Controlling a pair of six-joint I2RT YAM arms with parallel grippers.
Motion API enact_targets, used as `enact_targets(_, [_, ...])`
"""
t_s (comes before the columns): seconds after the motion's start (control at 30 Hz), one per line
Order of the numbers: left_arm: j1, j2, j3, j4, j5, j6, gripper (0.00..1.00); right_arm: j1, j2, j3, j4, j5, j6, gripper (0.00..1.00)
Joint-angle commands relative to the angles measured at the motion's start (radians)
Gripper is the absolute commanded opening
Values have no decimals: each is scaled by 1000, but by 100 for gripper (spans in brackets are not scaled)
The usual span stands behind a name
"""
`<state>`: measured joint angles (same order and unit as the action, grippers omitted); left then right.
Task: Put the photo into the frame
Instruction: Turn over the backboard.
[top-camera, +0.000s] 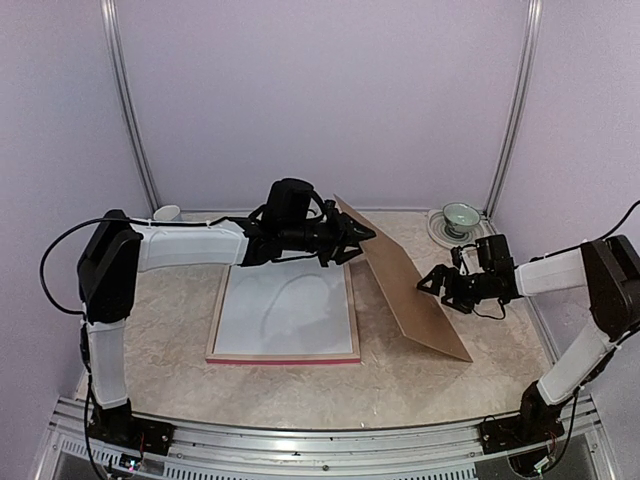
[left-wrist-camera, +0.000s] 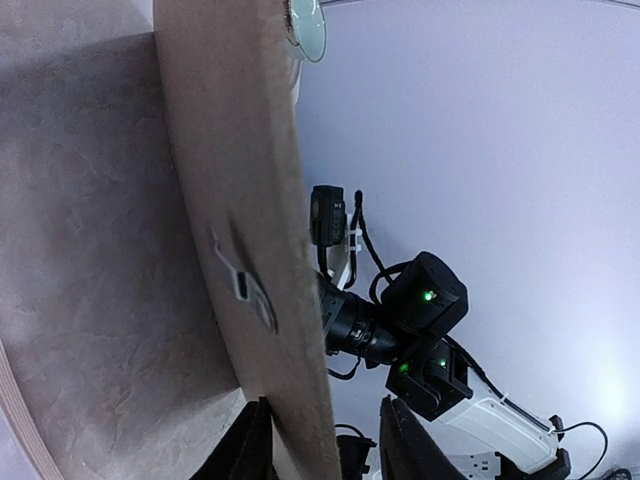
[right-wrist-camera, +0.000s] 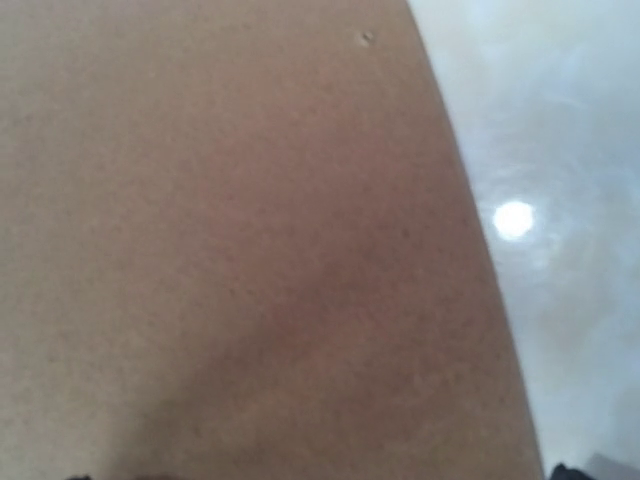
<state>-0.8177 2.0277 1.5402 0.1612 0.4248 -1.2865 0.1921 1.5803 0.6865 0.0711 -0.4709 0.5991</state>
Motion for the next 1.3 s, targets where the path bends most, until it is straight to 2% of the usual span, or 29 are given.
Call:
enact_targets(0.0, [-1, -34, 42, 80, 29, 3, 41, 45, 29, -12, 27, -39, 19, 99])
enact_targets(0.37, [-1, -3, 94, 89, 39, 3, 69, 124, 48, 19, 39, -41, 47, 99])
enact_targets(0.67, [-4, 7, 133, 107, 44, 0, 76, 157, 57, 60, 41, -47, 70, 99])
enact_targets(1.27, [-33, 52, 156, 144, 70, -14, 78, 198, 36, 194, -44, -23, 86, 99])
